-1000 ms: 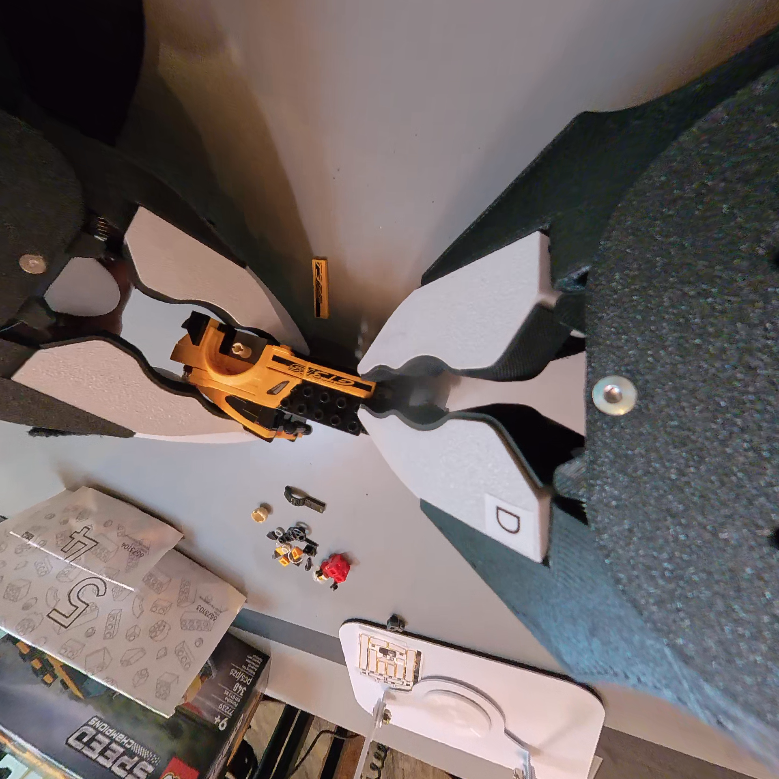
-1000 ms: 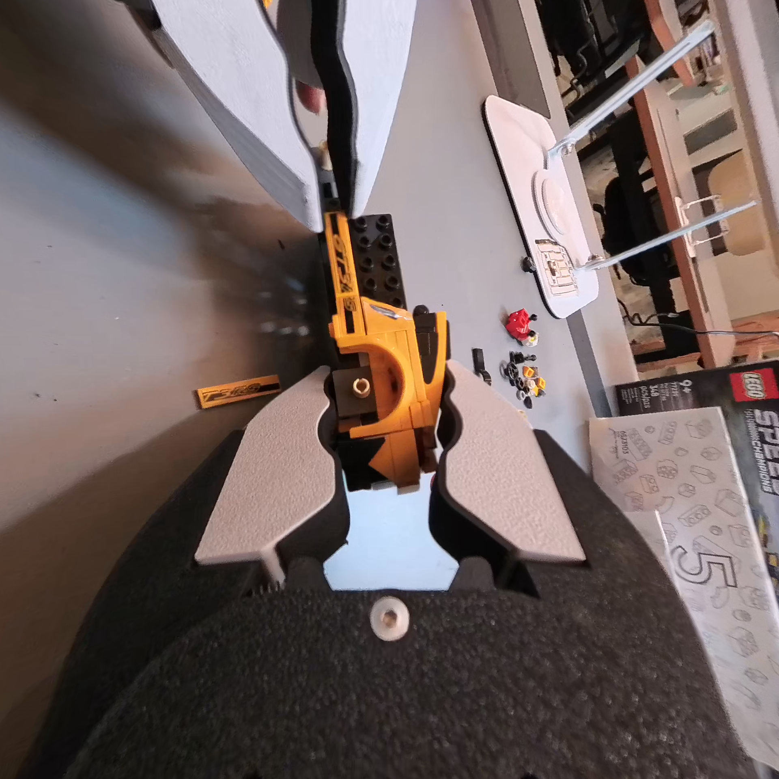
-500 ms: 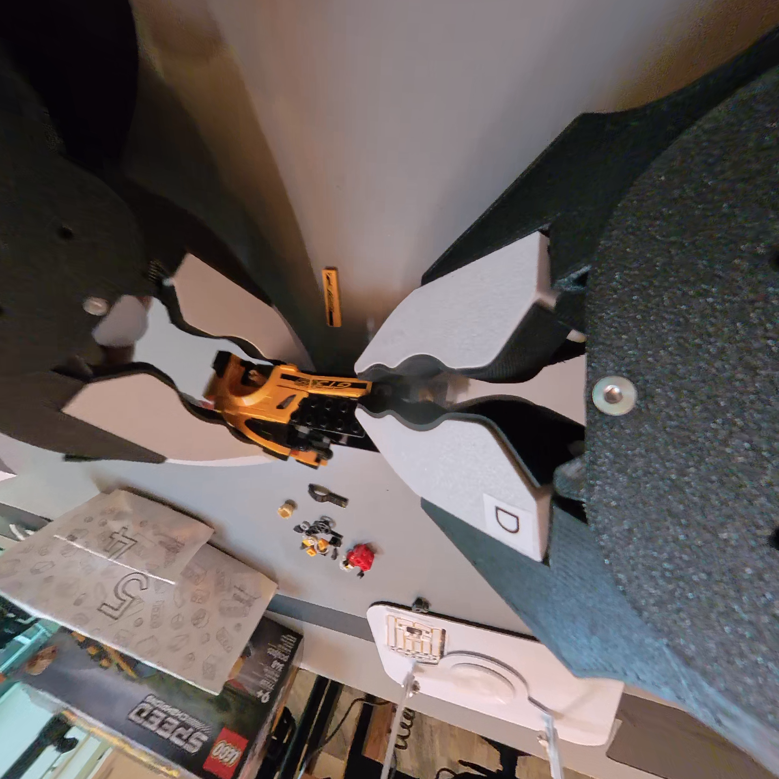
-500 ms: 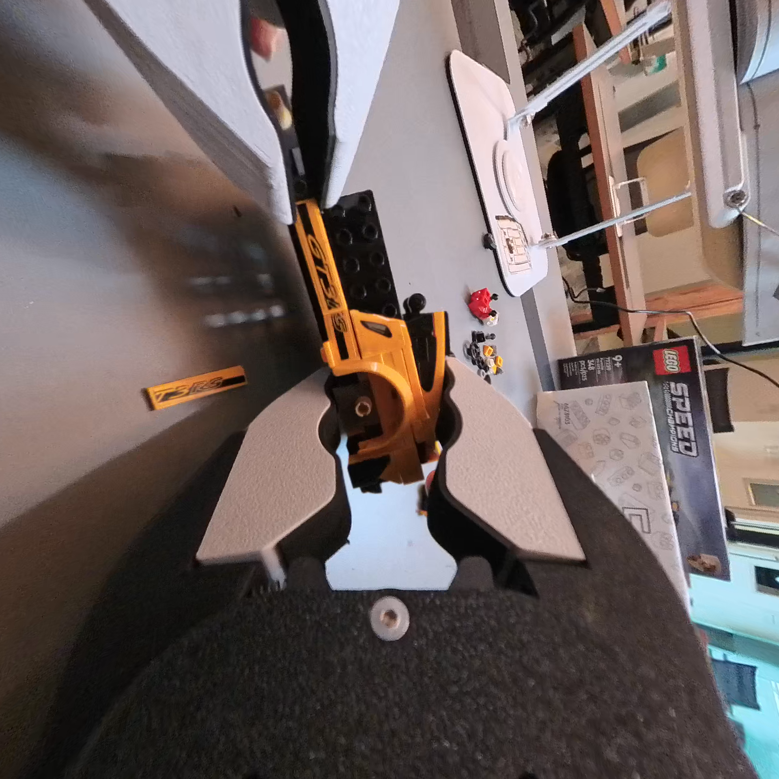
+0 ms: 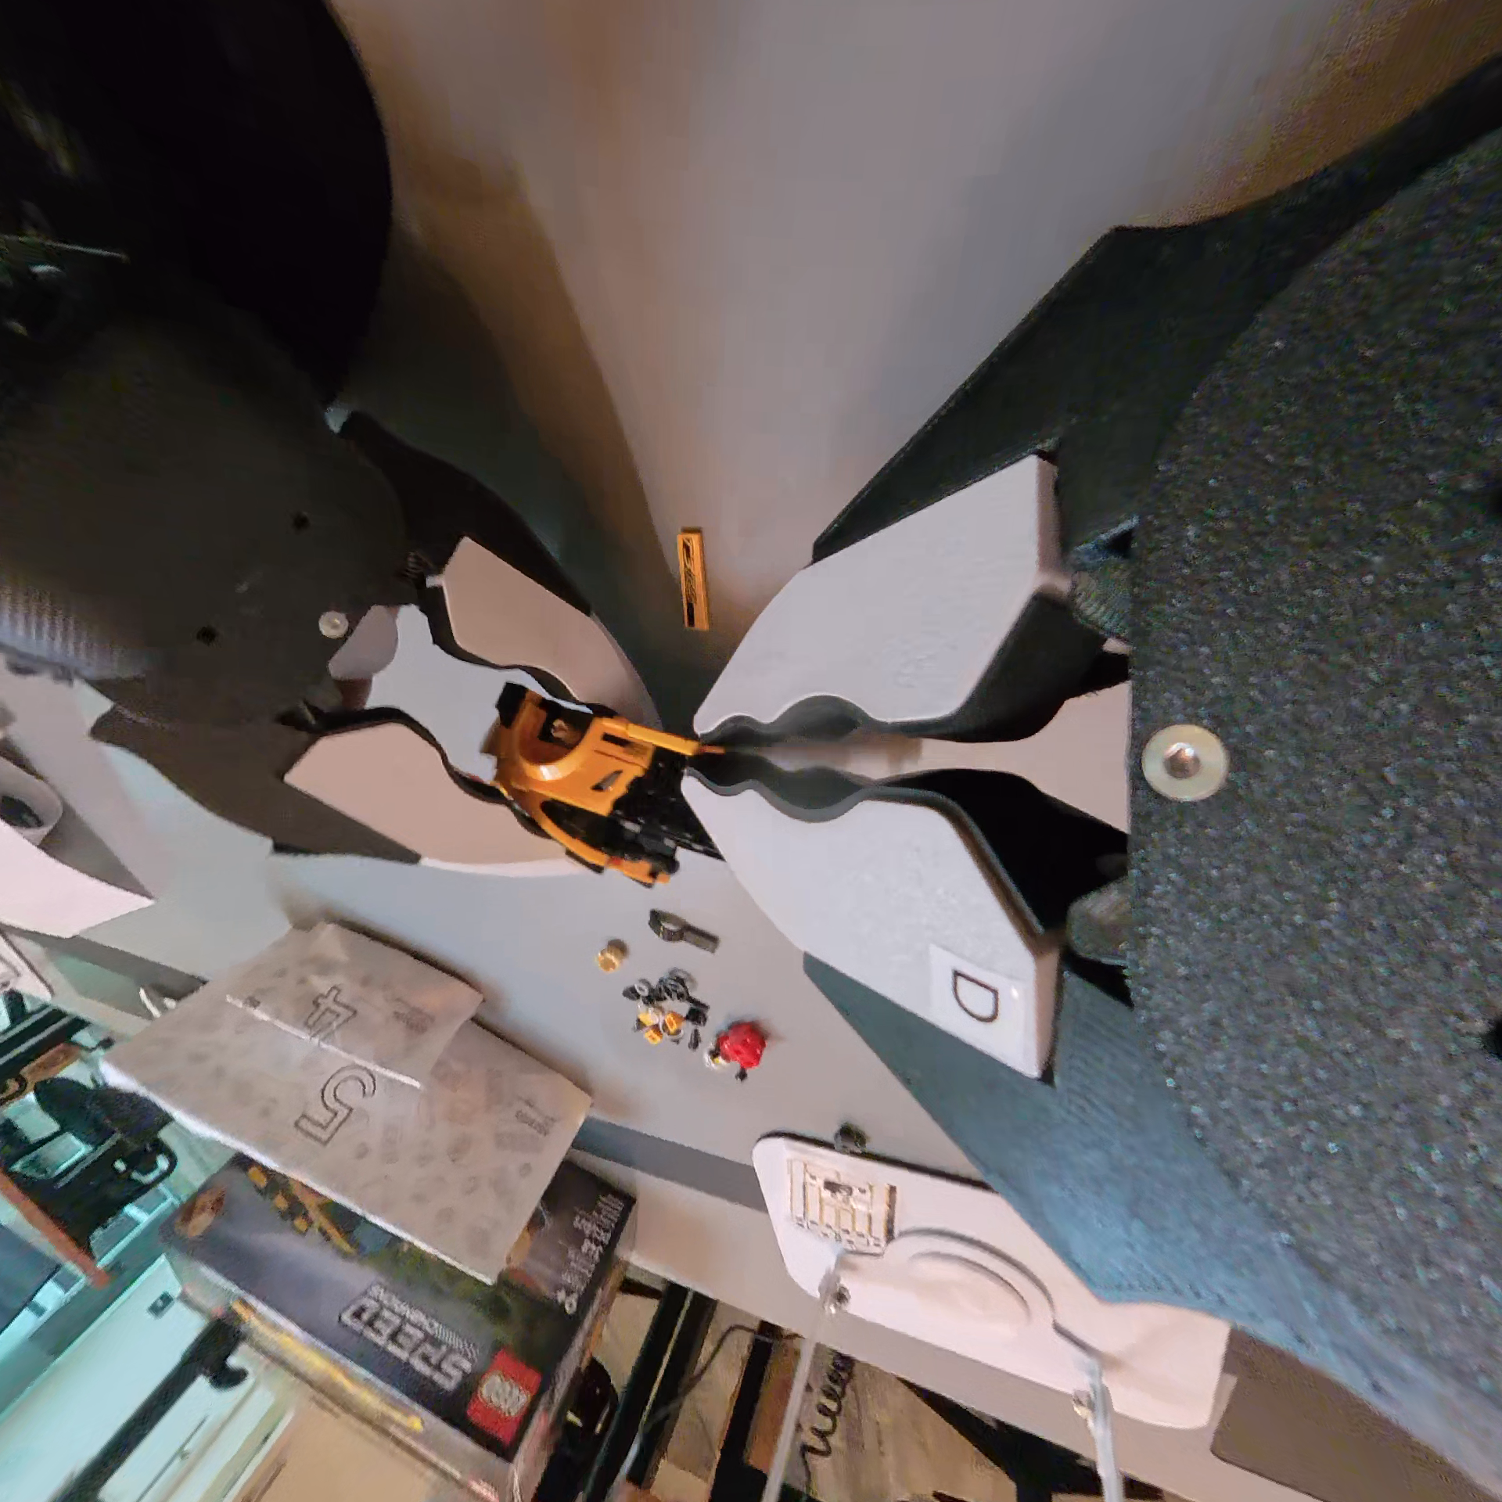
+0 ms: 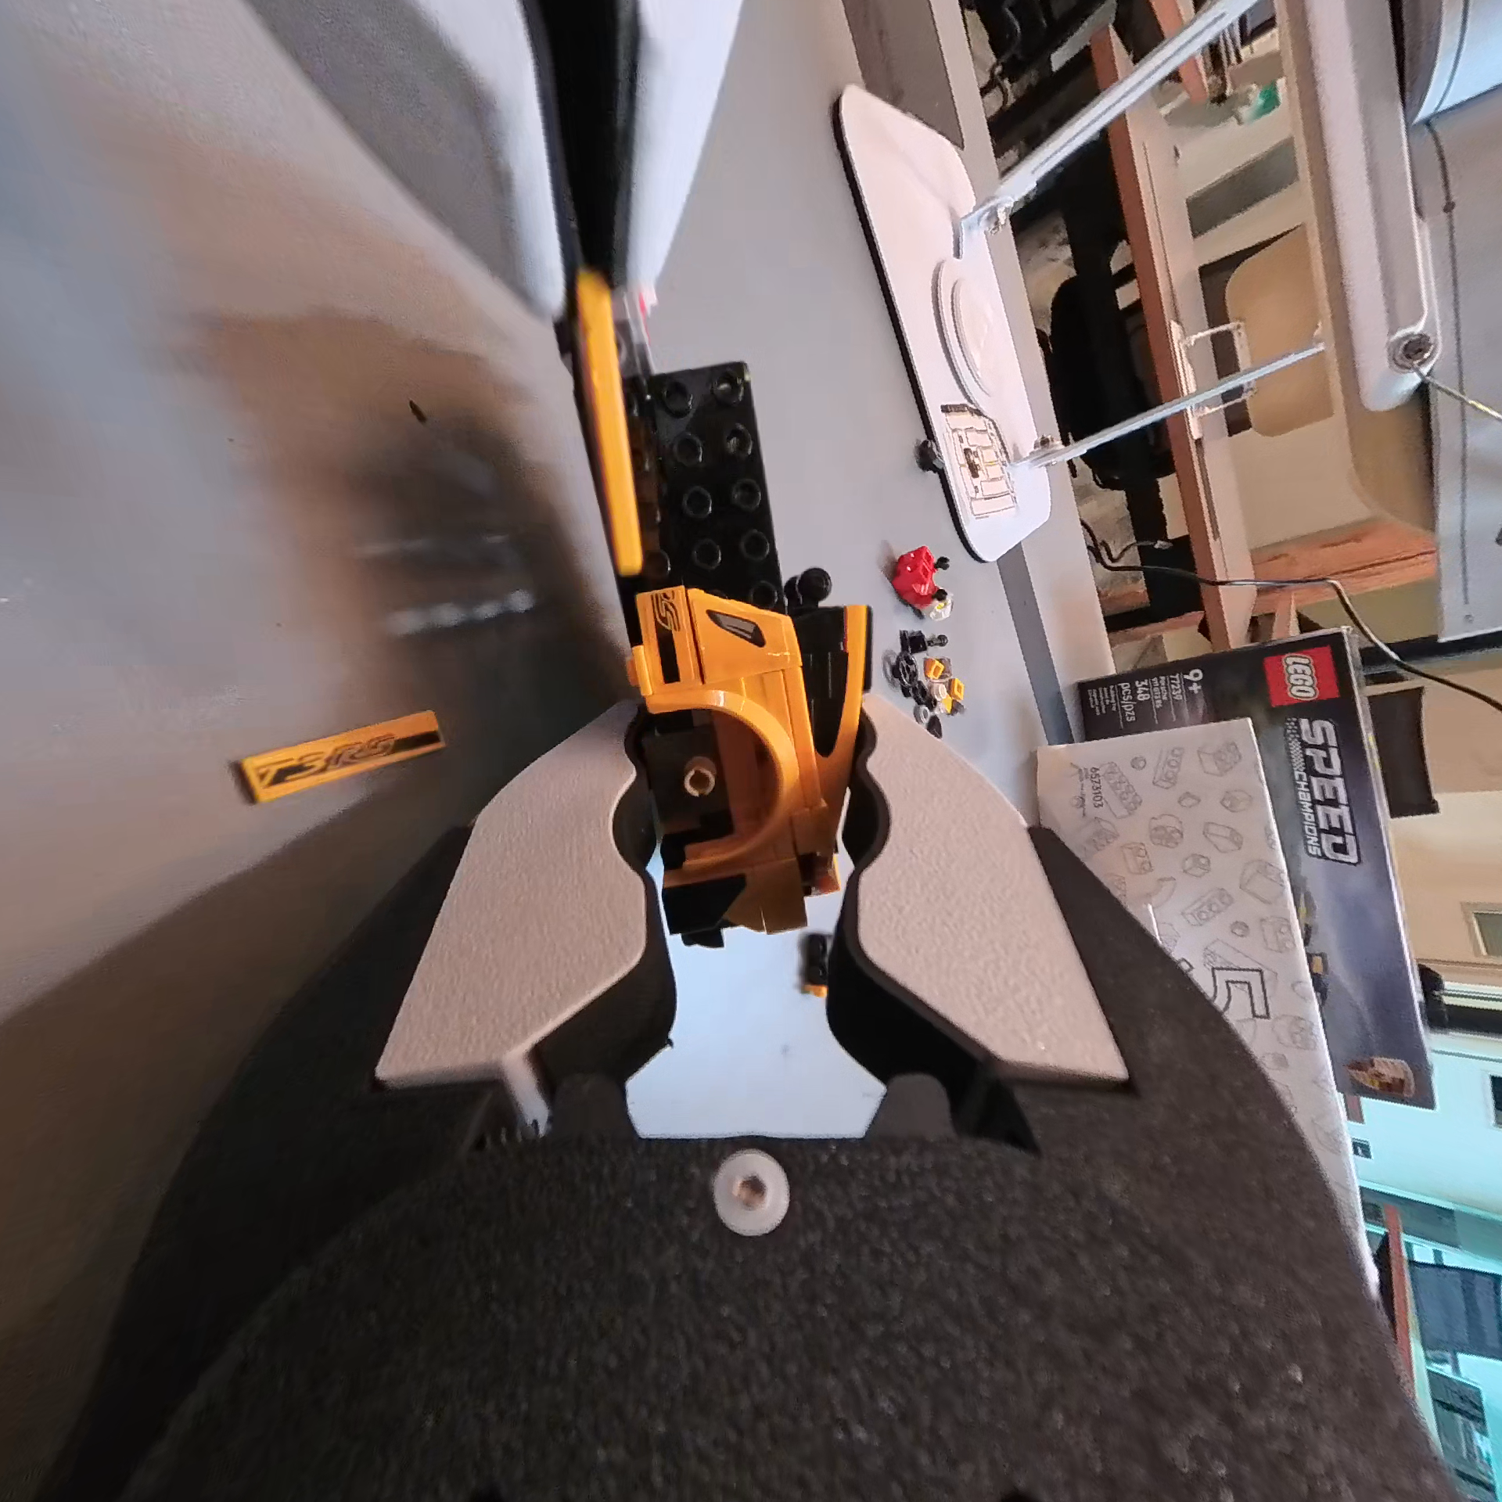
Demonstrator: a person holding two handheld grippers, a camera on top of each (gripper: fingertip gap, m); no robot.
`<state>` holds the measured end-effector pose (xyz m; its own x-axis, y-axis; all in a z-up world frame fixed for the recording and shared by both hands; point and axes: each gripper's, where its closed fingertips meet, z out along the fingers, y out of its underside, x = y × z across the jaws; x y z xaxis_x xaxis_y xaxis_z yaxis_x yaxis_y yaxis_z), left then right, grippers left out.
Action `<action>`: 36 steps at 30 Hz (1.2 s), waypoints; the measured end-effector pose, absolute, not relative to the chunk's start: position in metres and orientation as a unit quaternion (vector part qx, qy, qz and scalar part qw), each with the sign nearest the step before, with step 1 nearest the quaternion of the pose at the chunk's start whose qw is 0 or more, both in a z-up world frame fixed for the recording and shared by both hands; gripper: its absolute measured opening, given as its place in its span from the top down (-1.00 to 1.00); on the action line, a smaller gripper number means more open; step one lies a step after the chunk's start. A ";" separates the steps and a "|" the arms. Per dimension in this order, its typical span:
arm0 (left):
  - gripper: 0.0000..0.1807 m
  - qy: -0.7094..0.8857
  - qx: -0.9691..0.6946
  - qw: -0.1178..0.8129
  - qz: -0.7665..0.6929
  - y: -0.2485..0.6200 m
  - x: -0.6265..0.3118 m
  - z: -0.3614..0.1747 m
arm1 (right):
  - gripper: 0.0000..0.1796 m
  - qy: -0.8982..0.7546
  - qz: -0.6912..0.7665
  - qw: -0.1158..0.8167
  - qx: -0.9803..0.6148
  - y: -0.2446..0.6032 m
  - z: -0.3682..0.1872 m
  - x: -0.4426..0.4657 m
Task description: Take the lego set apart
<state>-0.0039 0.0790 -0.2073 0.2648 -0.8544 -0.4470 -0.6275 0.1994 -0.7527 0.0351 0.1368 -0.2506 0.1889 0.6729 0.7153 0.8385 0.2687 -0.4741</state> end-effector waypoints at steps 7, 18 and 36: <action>0.97 0.564 -0.628 0.529 -0.089 0.094 -0.032 -0.190 | 0.50 -0.613 -0.093 0.492 -0.611 0.151 -0.248 0.048; 0.96 0.595 -0.651 0.462 -0.087 0.079 -0.020 -0.240 | 0.50 -0.591 -0.066 0.492 -0.636 0.167 -0.247 0.067; 0.79 0.579 -0.676 0.375 -0.260 0.049 0.004 -0.261 | 0.49 -0.646 -0.082 0.483 -0.585 0.158 -0.256 0.062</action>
